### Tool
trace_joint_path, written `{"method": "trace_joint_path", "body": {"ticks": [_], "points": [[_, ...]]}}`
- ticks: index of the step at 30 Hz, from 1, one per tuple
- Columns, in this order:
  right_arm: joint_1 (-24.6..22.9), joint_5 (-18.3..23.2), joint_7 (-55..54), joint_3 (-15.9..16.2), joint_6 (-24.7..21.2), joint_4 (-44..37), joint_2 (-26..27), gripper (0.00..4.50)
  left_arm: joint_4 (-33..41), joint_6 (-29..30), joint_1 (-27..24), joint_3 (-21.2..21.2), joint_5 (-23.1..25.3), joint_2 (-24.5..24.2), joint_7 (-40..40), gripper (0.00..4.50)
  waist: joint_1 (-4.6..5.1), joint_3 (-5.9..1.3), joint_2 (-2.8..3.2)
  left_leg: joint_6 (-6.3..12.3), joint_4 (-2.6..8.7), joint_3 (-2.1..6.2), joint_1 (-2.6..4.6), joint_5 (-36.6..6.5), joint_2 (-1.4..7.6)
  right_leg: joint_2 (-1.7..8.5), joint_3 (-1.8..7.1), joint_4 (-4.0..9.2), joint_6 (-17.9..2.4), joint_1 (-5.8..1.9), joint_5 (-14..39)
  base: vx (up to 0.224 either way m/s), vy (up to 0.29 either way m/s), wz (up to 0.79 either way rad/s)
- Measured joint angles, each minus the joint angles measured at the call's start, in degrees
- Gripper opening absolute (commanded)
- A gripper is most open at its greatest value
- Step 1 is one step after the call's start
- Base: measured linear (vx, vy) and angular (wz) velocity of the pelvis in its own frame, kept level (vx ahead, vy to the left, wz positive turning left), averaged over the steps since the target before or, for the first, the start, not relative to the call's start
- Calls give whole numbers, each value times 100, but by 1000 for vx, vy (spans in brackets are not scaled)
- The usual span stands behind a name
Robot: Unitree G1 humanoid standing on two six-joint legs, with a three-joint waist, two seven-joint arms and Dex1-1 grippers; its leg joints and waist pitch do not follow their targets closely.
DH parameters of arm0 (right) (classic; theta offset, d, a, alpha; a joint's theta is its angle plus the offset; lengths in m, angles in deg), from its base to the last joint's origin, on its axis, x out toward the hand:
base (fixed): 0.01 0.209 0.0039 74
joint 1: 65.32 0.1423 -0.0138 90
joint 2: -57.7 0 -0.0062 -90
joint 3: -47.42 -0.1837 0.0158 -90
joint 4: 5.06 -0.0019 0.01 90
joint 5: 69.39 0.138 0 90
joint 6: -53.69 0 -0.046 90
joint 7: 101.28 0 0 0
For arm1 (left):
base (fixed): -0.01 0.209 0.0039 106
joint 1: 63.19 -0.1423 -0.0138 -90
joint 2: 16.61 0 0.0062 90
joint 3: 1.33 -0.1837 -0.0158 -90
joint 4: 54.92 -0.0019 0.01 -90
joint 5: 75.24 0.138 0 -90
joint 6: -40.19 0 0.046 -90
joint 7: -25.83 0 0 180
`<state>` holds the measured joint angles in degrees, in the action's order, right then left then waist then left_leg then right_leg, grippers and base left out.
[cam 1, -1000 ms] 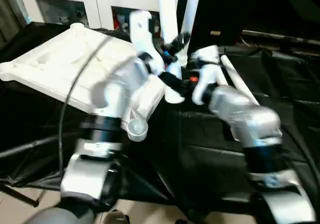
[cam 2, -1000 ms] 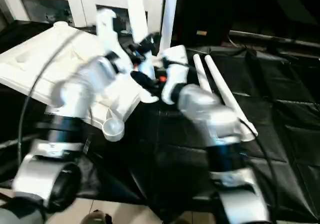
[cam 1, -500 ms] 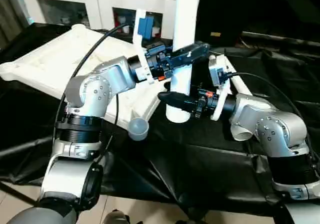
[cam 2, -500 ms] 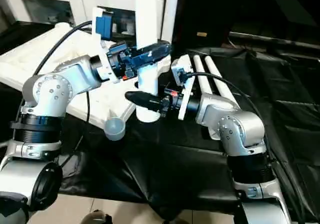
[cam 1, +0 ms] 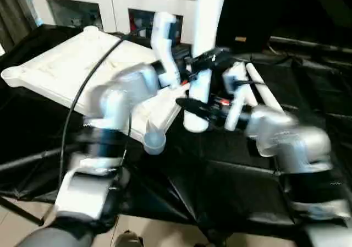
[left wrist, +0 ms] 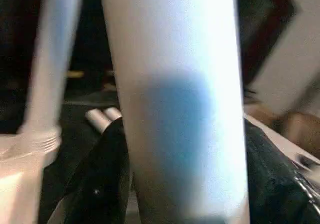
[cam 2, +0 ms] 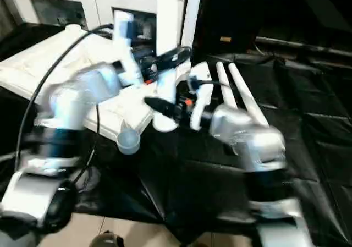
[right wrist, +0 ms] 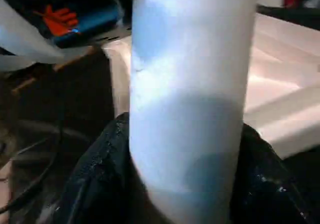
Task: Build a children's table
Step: Pick table leg
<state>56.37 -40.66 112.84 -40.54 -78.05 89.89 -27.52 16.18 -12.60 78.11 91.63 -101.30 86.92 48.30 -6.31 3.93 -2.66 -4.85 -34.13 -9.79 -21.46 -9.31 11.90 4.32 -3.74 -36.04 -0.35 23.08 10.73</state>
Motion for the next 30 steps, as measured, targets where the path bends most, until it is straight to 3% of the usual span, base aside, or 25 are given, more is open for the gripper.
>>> {"method": "trace_joint_path", "body": {"ticks": [4,9,12,13,19,23,28,30], "points": [[175,-217,-312,17,177,164,176,200,-129,-73,83,307,-13,201,-472,249,22,2,-2,2,1,1,-17,-1,0,-1,-2,0,-1,13,-1,0,0,0],[213,-455,-481,58,379,227,322,200,-129,-152,107,417,-9,366,-771,205,4,2,-2,5,0,1,-26,-3,-1,0,-3,11,-2,13,-2,0,0,0],[213,-476,-510,30,500,241,401,200,-101,-189,114,467,-66,401,-765,202,-5,1,-3,5,0,1,-27,-2,-1,0,-3,11,-2,13,-3,0,0,0],[213,-425,-505,-16,495,243,432,256,-89,-188,121,466,-77,384,-720,194,-5,2,-2,5,0,1,-27,-2,-1,0,-3,10,-2,13,-3,0,0,0],[191,63,277,-115,342,-68,93,295,235,-25,45,258,-353,-83,623,190,-7,2,2,6,0,3,-27,-3,0,0,-5,11,-1,14,-3,0,0,0],[-66,541,1048,-125,-98,-437,-358,295,416,389,-104,75,-794,-400,1616,190,-38,2,2,8,-1,1,-26,-4,-1,1,-4,12,-3,10,-4,0,0,0],[-222,897,1644,-7,-296,-762,-535,295,508,772,-200,76,-1387,-525,2648,190,-18,2,5,5,-3,2,-12,-1,0,1,-4,5,-9,8,-8,0,0,0],[-222,922,1720,19,-317,-857,-588,266,576,828,-200,69,-1470,-551,2796,190,-11,0,9,5,-3,2,-4,-1,0,1,0,3,-10,5,-10,0,0,0]]}}
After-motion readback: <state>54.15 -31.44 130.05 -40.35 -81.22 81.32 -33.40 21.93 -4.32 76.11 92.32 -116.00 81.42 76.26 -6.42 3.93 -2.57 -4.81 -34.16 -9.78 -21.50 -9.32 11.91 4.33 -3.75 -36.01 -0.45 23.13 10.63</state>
